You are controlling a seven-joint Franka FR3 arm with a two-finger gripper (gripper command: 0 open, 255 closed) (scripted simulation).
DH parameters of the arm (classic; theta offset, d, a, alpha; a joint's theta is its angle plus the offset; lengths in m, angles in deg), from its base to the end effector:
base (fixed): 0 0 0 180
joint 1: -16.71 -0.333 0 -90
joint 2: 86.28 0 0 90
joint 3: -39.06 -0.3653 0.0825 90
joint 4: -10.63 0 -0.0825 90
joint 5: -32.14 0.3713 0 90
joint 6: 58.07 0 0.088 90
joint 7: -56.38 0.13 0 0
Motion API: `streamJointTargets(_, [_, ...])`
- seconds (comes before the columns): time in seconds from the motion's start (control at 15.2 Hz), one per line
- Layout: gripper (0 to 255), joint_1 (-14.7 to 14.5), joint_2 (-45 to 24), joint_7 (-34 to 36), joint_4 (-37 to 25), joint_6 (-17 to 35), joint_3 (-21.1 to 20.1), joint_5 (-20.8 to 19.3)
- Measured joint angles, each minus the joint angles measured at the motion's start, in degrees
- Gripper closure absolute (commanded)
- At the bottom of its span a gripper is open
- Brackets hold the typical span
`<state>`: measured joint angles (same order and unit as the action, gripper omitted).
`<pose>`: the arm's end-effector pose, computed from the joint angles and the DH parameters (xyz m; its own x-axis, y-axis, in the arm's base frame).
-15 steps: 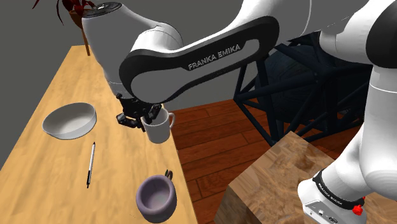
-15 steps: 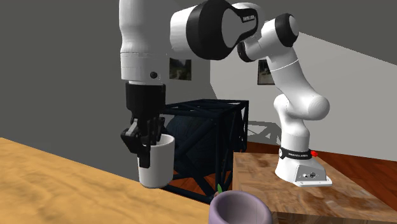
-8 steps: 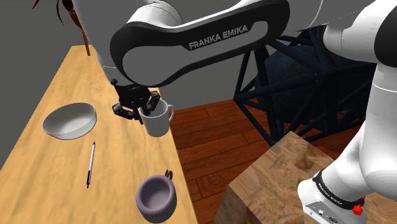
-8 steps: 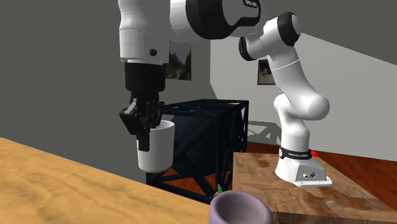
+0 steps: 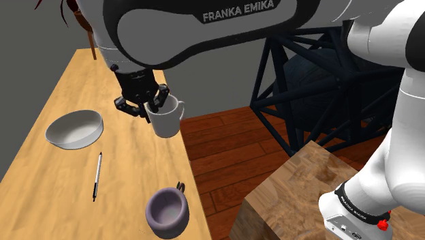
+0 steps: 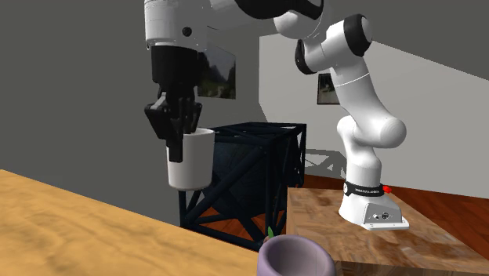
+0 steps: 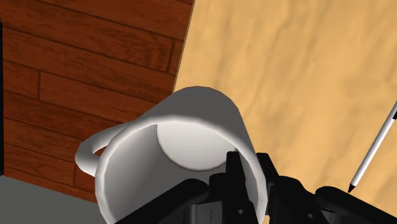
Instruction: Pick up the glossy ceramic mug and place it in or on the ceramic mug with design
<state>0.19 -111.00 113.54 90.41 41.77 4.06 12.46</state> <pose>0.5069 0.4524 0.5201 0.9939 -0.0792 0.0772 -0.0837 -0.9949 0.0569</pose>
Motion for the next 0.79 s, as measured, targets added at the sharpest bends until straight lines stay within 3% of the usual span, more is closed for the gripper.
streamJointTargets(0.26, [255,-0.6,-0.3,-0.5,-3.3,-3.0,0.0,0.0])
streamJointTargets(0.79, [255,-3.4,5.9,6.4,3.5,-2.7,-3.1,2.6])
